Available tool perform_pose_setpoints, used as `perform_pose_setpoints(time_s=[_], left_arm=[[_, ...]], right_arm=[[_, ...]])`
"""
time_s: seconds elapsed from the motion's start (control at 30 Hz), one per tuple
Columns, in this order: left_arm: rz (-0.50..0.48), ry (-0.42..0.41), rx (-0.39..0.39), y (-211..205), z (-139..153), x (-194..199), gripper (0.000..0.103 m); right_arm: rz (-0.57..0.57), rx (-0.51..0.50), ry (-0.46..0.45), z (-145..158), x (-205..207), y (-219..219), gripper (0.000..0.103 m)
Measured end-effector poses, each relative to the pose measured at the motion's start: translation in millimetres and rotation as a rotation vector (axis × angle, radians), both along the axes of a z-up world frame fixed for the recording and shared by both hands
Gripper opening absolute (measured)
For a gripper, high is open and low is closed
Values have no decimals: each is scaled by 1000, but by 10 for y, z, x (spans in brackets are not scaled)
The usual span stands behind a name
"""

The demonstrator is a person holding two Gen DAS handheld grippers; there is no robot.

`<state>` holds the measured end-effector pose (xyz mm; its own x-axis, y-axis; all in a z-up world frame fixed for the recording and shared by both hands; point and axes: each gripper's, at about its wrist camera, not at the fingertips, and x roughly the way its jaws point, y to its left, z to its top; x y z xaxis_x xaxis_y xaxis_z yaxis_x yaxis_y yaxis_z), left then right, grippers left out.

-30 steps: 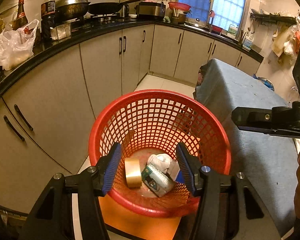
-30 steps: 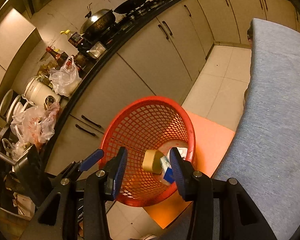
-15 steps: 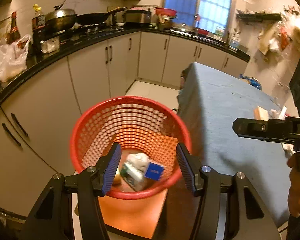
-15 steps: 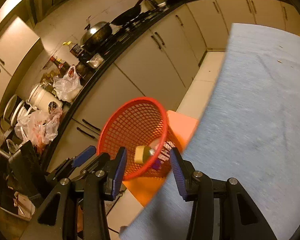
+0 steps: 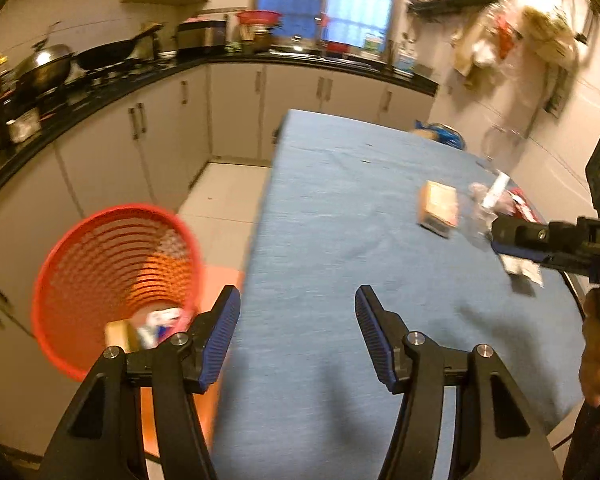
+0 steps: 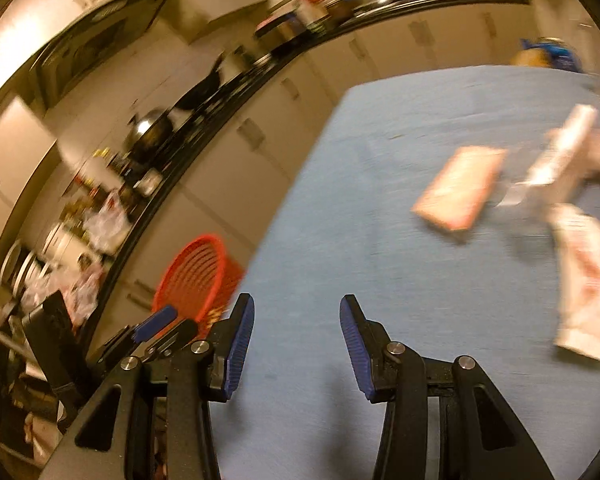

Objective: Collect trash
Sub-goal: 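Withdraw both open tools from the basket back toward the table, then grasp the white pouch with right tool while left tool grasps the pink box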

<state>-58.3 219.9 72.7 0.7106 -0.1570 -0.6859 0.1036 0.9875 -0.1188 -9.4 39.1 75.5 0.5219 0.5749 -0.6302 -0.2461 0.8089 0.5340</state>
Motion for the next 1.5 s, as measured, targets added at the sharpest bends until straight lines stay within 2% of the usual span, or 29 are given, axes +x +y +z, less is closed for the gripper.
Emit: perform_pose_setpoints(time_s=[0.13, 0.23, 0.3, 0.4, 0.63, 0.8, 0.83, 0.87, 0.97, 1.1, 1.17, 1.3, 1.43, 1.5], left_arm=[[-62, 23, -1, -362, 5, 128, 66], [-98, 43, 12, -527, 6, 220, 66], [-115, 50, 23, -654, 3, 262, 68], [-143, 72, 37, -811, -1, 352, 71], [-170, 82, 75, -1027, -3, 436, 73], [-183, 110, 68, -1112, -4, 623, 75], [-185, 121, 58, -1139, -9, 701, 75], [-184, 127, 54, -1161, -12, 753, 76], [-209, 151, 29, -1242, -38, 941, 79], [-240, 170, 36, -1436, -86, 1192, 81], [-234, 168, 60, -1544, -105, 1318, 81], [-280, 185, 102, -1783, -211, 1478, 81], [-299, 190, 197, -1970, -343, 1640, 81], [-312, 200, 216, -2027, -398, 1710, 81]], right_arm=[[-146, -23, -5, 37, -74, -706, 58], [-264, -59, -4, 44, -83, -1118, 60], [-312, -94, 2, 36, -61, -1305, 69], [-348, -118, 44, -60, 48, -1506, 69], [-332, -146, 120, -343, 215, -1572, 69], [-322, -215, 145, -486, 299, -1478, 69], [-321, -219, 154, -520, 310, -1482, 65], [-322, -208, 159, -551, 301, -1484, 57], [-319, -194, 164, -614, 267, -1536, 44], [-311, -156, 132, -575, 144, -1615, 42], [-309, -136, 114, -537, 71, -1656, 42], [-295, -96, 82, -499, -42, -1751, 42], [-289, -60, 75, -505, -81, -1825, 42], [-290, -41, 82, -540, -95, -1870, 42]])
